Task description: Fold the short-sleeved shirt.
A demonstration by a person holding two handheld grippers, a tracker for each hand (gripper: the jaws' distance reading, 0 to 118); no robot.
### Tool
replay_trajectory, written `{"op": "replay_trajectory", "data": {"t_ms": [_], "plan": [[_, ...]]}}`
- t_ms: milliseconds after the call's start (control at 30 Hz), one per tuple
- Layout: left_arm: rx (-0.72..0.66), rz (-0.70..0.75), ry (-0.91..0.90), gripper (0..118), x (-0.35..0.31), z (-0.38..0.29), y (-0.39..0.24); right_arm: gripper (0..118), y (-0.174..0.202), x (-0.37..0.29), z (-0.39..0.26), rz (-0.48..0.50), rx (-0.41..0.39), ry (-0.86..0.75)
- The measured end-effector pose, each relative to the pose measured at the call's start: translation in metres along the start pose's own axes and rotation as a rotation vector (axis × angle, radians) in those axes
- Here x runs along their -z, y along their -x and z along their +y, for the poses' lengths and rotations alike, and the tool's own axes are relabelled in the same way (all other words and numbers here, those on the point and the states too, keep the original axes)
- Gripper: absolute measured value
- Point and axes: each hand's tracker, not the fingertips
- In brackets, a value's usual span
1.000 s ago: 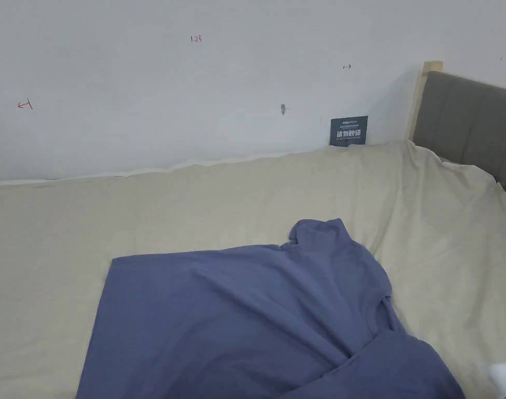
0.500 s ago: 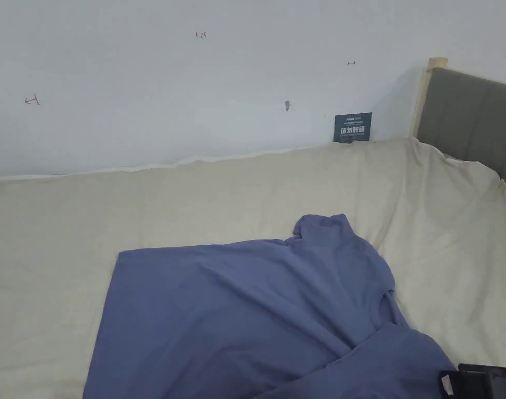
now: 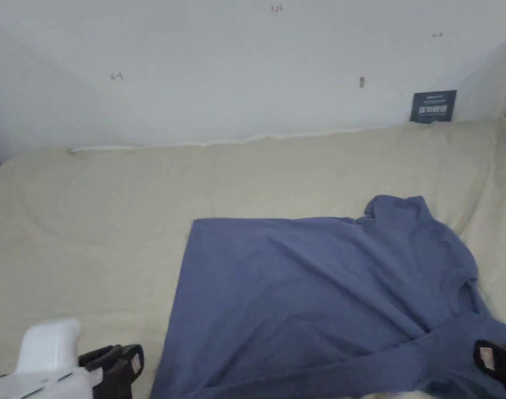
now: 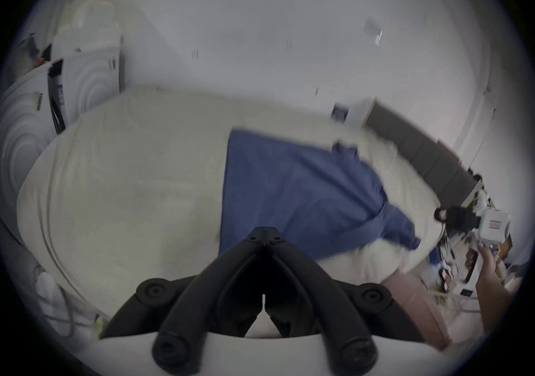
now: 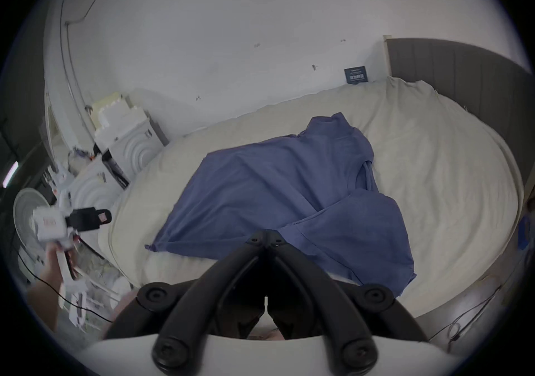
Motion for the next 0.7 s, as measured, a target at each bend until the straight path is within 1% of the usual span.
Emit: {"op": "replay_trajectory", "data": {"t_ms": [33, 67, 167, 200, 267, 300, 367, 467, 500, 533, 567, 600, 633, 667, 700], "plan": [[-0.025, -0.012, 0.085, 0, 0.014, 0.004, 0.007, 1, 0.003, 0.002, 0.001, -0.010, -0.032, 0.010], [-0.058, -0.031, 0.132, 0, 0.032, 0.005, 0.017, 1, 0.007, 0.005, 0.001, -0.010, -0.058, 0.019], [-0.062, 0.010, 0.225, 1, 0.074, -0.003, 0.033, 1, 0.012, 0.012, -0.002, 0.042, -0.048, 0.045], [-0.055, 0.011, 0.244, 24, 0.087, -0.006, 0.036, 1, 0.013, 0.013, -0.003, 0.056, -0.029, 0.049], [0.017, 0.040, 0.286, 96, 0.104, -0.012, 0.034, 1, 0.015, 0.015, -0.005, 0.070, -0.001, 0.056], [0.052, 0.060, 0.296, 118, 0.111, -0.018, 0.032, 1, 0.014, 0.016, -0.006, 0.068, 0.005, 0.057], [0.081, 0.058, 0.267, 118, 0.117, -0.024, 0.031, 1, 0.013, 0.019, -0.007, 0.067, 0.015, 0.066], [0.056, 0.068, 0.287, 118, 0.127, -0.030, 0.031, 1, 0.011, 0.022, -0.008, 0.057, 0.023, 0.081], [0.044, 0.074, 0.294, 115, 0.131, -0.032, 0.031, 1, 0.011, 0.023, -0.008, 0.055, 0.026, 0.085], [0.032, 0.076, 0.303, 103, 0.133, -0.034, 0.032, 1, 0.011, 0.024, -0.008, 0.054, 0.028, 0.089], [0.020, 0.073, 0.308, 67, 0.133, -0.036, 0.033, 1, 0.010, 0.026, -0.008, 0.053, 0.030, 0.093], [0.007, 0.064, 0.286, 4, 0.131, -0.036, 0.034, 1, 0.010, 0.027, -0.008, 0.049, 0.032, 0.098], [0.017, 0.097, 0.236, 5, 0.130, -0.037, 0.031, 1, 0.010, 0.028, -0.009, 0.046, 0.034, 0.101], [0.080, 0.181, 0.210, 5, 0.130, -0.039, 0.024, 1, 0.010, 0.029, -0.009, 0.043, 0.037, 0.104], [0.083, 0.143, 0.218, 5, 0.128, -0.040, 0.021, 1, 0.008, 0.030, -0.010, 0.041, 0.042, 0.106]]}}
